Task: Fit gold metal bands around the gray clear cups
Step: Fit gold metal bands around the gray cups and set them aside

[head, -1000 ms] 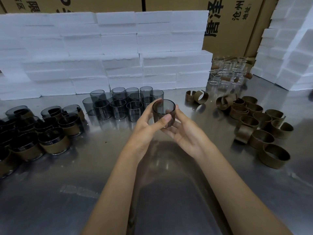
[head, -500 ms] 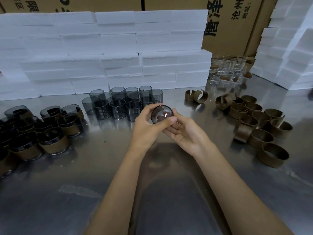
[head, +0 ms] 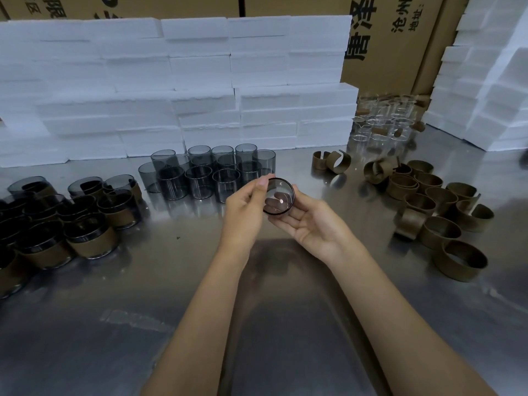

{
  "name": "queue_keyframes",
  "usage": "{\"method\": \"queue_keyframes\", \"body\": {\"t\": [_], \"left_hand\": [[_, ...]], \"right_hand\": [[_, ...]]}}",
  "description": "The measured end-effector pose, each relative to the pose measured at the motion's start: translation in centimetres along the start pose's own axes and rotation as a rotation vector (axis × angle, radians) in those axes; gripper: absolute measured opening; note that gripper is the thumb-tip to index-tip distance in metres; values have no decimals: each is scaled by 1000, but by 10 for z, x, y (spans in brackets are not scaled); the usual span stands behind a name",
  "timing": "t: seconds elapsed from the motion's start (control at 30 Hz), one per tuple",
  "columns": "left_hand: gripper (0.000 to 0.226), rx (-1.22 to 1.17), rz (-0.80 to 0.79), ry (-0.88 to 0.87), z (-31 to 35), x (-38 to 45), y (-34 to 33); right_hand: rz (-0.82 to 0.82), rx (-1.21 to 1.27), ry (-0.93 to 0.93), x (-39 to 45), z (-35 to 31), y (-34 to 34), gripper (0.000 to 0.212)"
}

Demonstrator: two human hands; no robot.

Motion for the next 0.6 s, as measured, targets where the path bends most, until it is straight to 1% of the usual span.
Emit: {"method": "queue_keyframes", "body": {"t": [0.17,0.23,0.3,0.4,0.47,0.53,0.6], "left_hand": [[42,117,-261,63,2,-2,-2],[53,156,-330,37,3,-4,-3],[65,209,-359,-19,4,-5,-4],[85,310,-319,-24,-2,-4,-3],[89,350,-243,-33,-6,-4,-3],[91,287,-181,-82,-7,-4,-4],[88,193,-138,-178,-5,-4,-5]], "right_hand": [[47,70,-35,2,-6,11,25],[46,77,-43,3,-8,13,28],[38,69,-50,2,-8,13,26],[56,13,-19,2,-9,12,36],[73,-35,20,2,-8,10,28],[69,-92,61,-1,-6,7,25],[82,-148,103,-4,-4,3,34]]}}
Point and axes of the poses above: each hand's wrist, its own x-axis towards the middle knuckle, its own y-axis out of the back of the hand, z = x × y, the point moved 2 cm from there along x, towards the middle knuckle, and after that the axes turned 9 degrees about z, right-handed, at the moved point
